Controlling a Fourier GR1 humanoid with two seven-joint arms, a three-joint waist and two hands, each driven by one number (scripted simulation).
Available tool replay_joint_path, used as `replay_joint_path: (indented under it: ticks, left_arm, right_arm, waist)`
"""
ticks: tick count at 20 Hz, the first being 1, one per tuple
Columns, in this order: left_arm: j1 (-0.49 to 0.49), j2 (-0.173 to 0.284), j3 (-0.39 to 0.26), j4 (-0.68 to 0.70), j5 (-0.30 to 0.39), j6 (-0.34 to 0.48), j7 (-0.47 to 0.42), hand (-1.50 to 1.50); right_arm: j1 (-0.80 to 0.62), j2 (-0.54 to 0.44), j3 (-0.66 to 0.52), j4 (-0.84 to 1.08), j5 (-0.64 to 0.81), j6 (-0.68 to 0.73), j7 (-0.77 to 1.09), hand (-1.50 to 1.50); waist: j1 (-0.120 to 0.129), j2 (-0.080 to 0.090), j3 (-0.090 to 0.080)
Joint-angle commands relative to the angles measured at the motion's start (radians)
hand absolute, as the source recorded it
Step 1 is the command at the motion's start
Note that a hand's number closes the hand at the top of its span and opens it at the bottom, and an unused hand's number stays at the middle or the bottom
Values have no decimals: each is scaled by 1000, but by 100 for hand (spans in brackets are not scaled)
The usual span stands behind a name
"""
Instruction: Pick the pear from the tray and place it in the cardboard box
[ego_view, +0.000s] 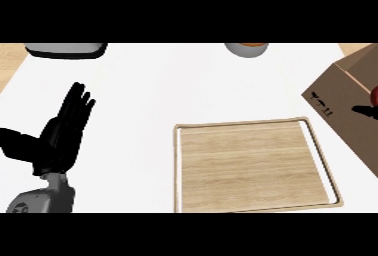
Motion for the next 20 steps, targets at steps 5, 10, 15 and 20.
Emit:
replay_joint_path:
  ticks: [5, 10, 15, 20]
  left_arm:
    - [-22, 6, -1, -4, -9, 11, 30, 0]
    - [-4, 30, 31, -25, 18, -3, 47, 0]
    - [0, 5, 8, -6, 1, 6, 26, 0]
    - [3, 4, 0, -44, -7, 16, 45, 0]
  right_arm:
    - [-105, 68, -181, 124, -219, -195, -227, -150]
    - [-170, 22, -295, 232, -396, 4, -225, -150]
    - [-246, 15, -434, 307, -581, 147, -123, -150]
    - [-245, -126, -518, 419, -682, 259, -117, -150]
  waist:
    - [-8, 13, 23]
    - [-14, 7, 21]
    - [-24, 6, 21]
    - [-21, 9, 21]
